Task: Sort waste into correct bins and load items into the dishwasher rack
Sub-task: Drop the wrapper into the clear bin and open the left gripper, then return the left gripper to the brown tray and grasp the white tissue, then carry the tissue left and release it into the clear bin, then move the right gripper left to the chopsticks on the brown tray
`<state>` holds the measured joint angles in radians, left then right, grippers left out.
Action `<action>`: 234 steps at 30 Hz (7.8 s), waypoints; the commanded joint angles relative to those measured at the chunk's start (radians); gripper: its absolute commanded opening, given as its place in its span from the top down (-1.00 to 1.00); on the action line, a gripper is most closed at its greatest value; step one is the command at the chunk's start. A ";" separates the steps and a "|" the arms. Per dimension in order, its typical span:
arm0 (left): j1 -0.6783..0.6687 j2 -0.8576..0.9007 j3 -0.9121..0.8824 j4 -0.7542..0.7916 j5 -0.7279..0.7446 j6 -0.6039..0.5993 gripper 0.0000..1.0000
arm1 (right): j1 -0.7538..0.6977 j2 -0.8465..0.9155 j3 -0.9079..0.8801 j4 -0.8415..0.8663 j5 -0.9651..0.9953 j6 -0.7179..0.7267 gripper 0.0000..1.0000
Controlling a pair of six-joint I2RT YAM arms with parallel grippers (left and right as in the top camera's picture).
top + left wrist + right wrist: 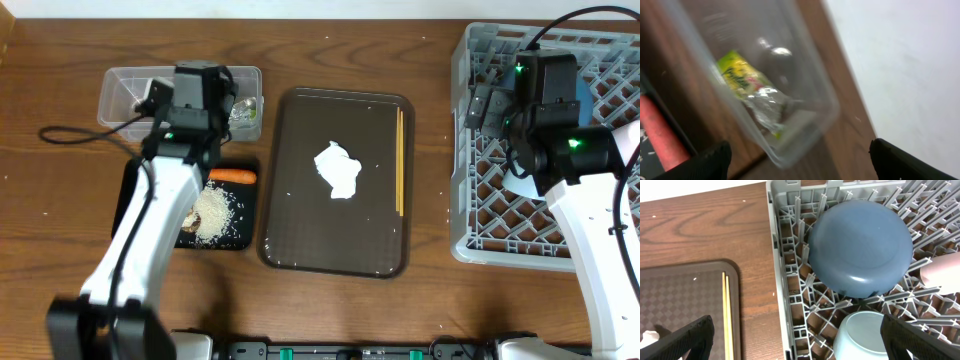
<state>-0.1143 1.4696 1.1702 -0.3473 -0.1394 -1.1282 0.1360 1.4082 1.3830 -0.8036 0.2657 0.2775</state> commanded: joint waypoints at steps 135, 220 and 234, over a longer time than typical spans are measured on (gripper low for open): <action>0.291 -0.484 0.079 -0.511 -0.037 0.397 -0.96 | -0.004 -0.003 0.010 -0.002 0.015 -0.009 -0.99; 0.291 -0.443 0.079 -0.580 -0.037 0.397 -0.95 | 0.310 0.624 0.063 0.095 -0.299 0.222 -0.83; 0.291 -0.443 0.079 -0.580 -0.037 0.397 -0.96 | 0.304 0.637 0.061 0.067 -0.265 0.223 -0.86</action>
<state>0.1703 1.0256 1.2522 -0.9237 -0.1619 -0.7296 0.4473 2.0224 1.4265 -0.7361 -0.0216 0.5079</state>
